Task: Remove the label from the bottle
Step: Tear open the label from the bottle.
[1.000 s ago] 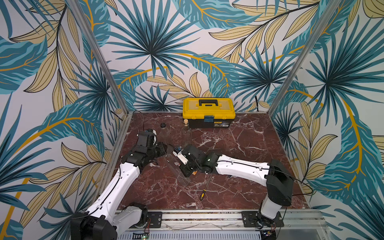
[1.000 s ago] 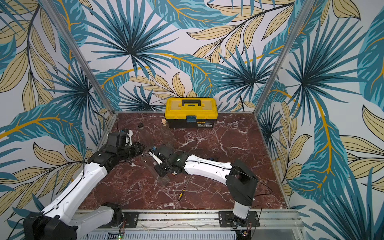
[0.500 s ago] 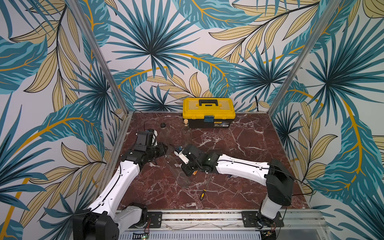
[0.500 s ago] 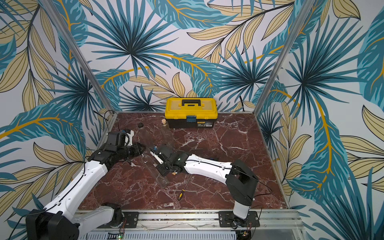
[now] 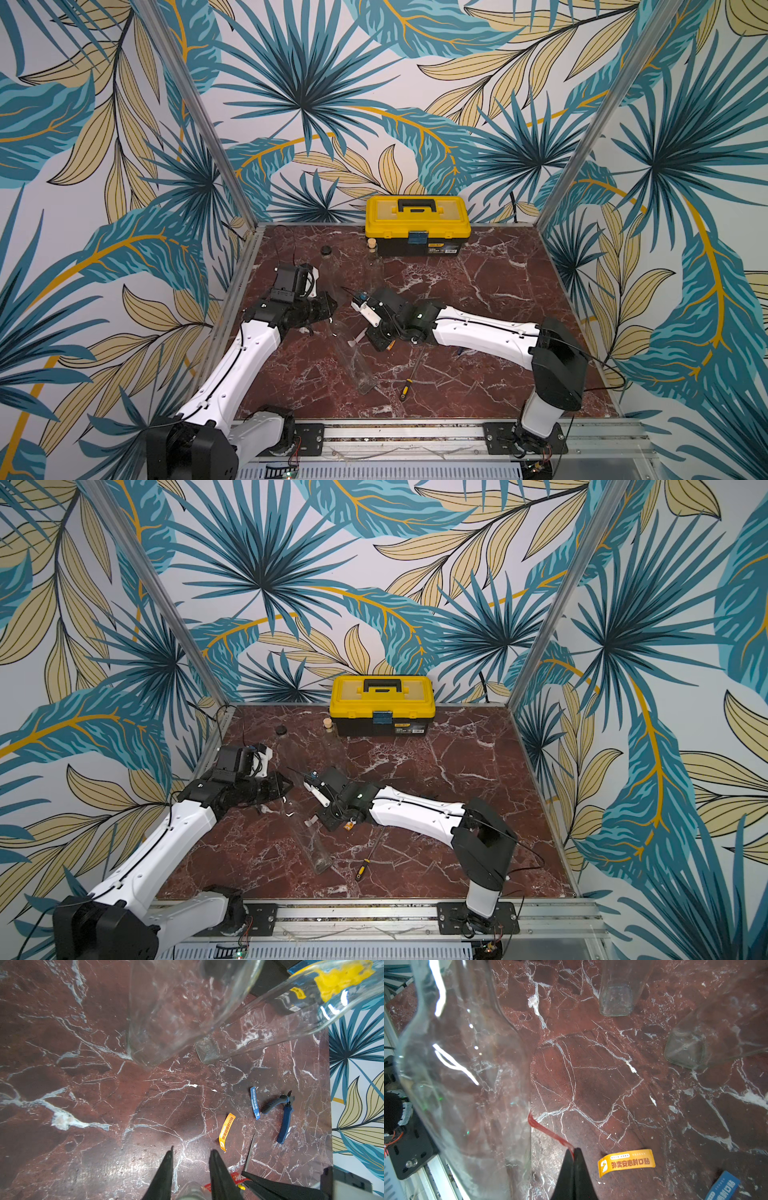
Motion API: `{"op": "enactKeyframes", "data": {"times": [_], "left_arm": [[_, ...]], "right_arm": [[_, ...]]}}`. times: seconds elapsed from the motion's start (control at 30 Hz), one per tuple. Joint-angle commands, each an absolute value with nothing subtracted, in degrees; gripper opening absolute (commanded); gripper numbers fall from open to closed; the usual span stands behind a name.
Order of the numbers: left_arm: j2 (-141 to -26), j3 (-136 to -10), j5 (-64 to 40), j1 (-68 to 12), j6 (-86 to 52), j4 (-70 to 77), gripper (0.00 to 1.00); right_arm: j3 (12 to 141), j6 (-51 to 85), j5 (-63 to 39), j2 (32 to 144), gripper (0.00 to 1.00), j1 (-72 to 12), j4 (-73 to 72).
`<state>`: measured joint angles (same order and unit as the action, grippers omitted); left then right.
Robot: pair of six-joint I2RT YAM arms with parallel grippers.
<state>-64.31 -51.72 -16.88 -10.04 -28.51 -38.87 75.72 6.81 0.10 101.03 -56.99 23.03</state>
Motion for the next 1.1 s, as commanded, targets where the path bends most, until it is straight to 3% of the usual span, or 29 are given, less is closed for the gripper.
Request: {"op": "enactKeyframes", "data": {"times": [0.0, 1.07], "left_arm": [[-62.73, -53.0, -13.56, -9.76, -25.49, -42.11, 0.0], [-52.93, -50.38, -20.29, -9.74, -22.55, -38.67, 0.0]], "right_arm": [[76.2, 6.16, 0.37, 100.82, 0.0, -56.6, 24.52], [75.04, 10.17, -0.71, 102.9, 0.0, -55.07, 22.85]]}}
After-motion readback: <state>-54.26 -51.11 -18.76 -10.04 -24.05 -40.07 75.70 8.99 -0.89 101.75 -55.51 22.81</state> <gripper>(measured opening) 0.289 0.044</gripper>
